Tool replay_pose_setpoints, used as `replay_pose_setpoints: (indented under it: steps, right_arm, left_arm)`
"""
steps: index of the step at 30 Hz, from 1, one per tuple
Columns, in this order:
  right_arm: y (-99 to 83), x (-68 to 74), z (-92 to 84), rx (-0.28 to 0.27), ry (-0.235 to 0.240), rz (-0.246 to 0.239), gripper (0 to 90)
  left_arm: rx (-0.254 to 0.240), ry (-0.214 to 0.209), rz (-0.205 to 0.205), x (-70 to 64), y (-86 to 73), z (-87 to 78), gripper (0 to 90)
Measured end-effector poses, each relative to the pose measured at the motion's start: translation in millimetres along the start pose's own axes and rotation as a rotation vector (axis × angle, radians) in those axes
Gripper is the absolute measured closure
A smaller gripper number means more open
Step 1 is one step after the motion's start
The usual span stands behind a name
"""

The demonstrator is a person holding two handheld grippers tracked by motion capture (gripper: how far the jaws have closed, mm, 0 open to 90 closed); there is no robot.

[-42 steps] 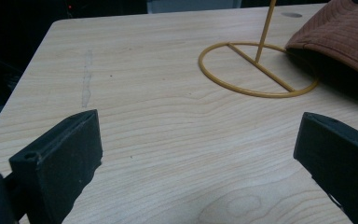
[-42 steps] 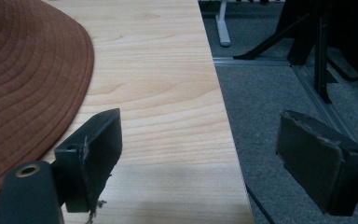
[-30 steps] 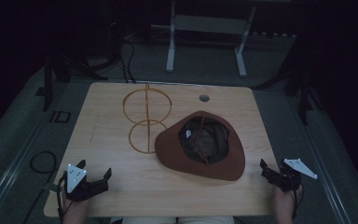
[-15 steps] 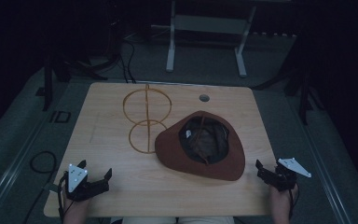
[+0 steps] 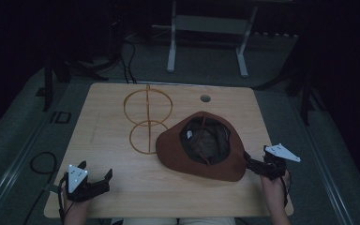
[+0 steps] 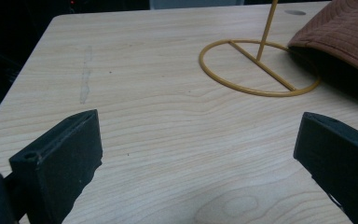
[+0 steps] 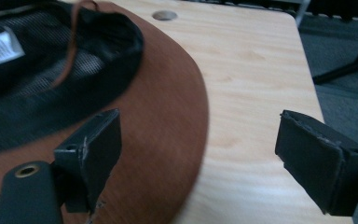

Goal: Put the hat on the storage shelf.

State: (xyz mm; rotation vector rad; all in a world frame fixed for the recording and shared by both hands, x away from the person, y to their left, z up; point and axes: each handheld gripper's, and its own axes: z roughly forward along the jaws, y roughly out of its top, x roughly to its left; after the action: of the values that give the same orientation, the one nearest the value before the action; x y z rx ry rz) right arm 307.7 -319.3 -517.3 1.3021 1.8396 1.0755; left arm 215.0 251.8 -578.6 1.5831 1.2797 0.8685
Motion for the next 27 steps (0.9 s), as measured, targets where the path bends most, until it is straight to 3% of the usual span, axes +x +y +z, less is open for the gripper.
replay_pose_setpoints:
  steps: [5,10,11,12,17,27]
  right_arm:
    - [19.9,11.3,8.1,0.009,0.035,-0.038,11.7]
    - [37.1,20.5,15.0,-0.005,0.027,-0.060,11.3]
    - [41.2,21.6,16.5,0.003,0.033,-0.061,14.0]
    - [48.8,22.6,19.2,0.020,0.070,-0.048,14.0]
    - [64.1,28.6,24.7,0.024,0.081,-0.087,14.0]
    - [95.2,40.1,47.1,0.051,0.113,-0.081,13.8]
  left_arm:
    - [0.001,0.002,0.015,-2.1,0.0,0.1,1.8]
    - [0.004,-0.013,0.022,-3.5,0.6,-0.1,1.8]
    - [0.007,-0.013,0.022,-3.4,0.5,0.0,1.8]
    - [0.009,-0.013,0.022,-3.2,0.5,0.1,1.8]
    - [0.011,-0.013,0.019,-2.6,0.5,0.3,1.8]
    - [-0.004,-0.022,-0.005,-2.3,1.4,-0.7,1.8]
